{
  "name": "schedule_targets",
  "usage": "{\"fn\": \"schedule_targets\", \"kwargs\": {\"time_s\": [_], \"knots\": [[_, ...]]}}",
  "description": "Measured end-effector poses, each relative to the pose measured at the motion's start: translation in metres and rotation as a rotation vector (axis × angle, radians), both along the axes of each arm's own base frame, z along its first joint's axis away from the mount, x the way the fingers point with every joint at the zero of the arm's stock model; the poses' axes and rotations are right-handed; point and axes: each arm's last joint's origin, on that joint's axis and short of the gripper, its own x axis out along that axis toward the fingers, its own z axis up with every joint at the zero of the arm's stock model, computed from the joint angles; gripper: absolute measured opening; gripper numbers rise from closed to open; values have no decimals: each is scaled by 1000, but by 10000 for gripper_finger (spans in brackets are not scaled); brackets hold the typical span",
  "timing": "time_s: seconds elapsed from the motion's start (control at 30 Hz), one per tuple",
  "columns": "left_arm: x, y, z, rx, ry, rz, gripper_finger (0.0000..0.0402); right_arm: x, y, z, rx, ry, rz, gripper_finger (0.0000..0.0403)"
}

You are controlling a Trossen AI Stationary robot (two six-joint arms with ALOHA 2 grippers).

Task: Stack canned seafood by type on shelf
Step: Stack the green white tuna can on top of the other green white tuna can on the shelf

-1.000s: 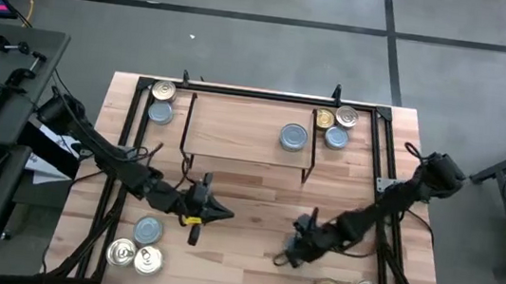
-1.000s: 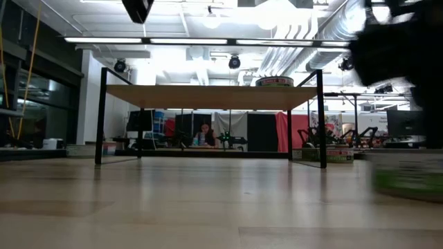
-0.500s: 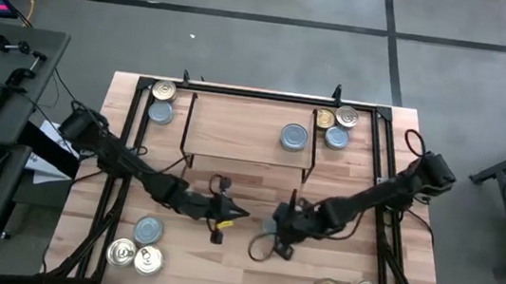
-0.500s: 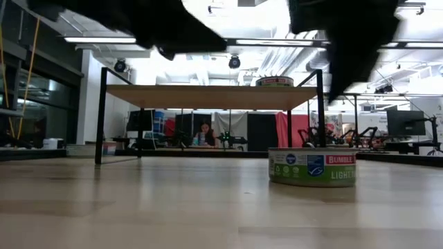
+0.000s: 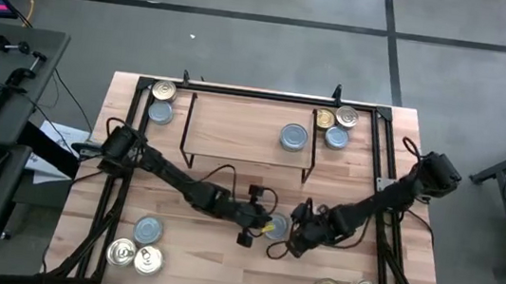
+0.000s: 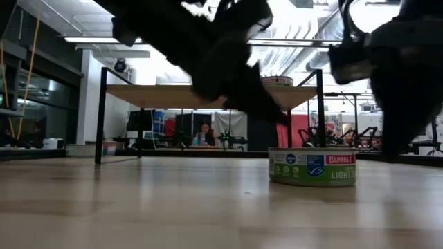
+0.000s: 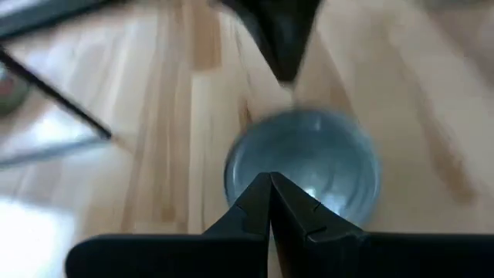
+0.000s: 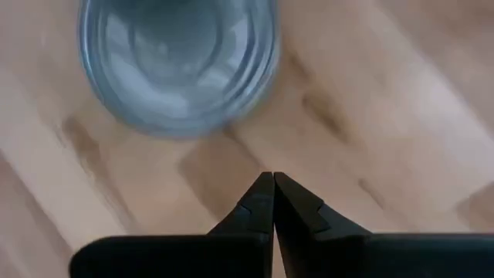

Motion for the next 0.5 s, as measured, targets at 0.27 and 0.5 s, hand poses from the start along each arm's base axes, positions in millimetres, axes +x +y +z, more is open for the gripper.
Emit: {"fn": "schedule_targets", "kwargs": {"time_s": [0.27, 0.5], "knots": [[-4, 5, -11, -16, 123, -41, 0, 13, -22, -5, -32, -18, 51, 0], [-3, 3, -10, -93, 109, -11, 0, 14, -25, -6, -32, -9, 102, 0]]}}
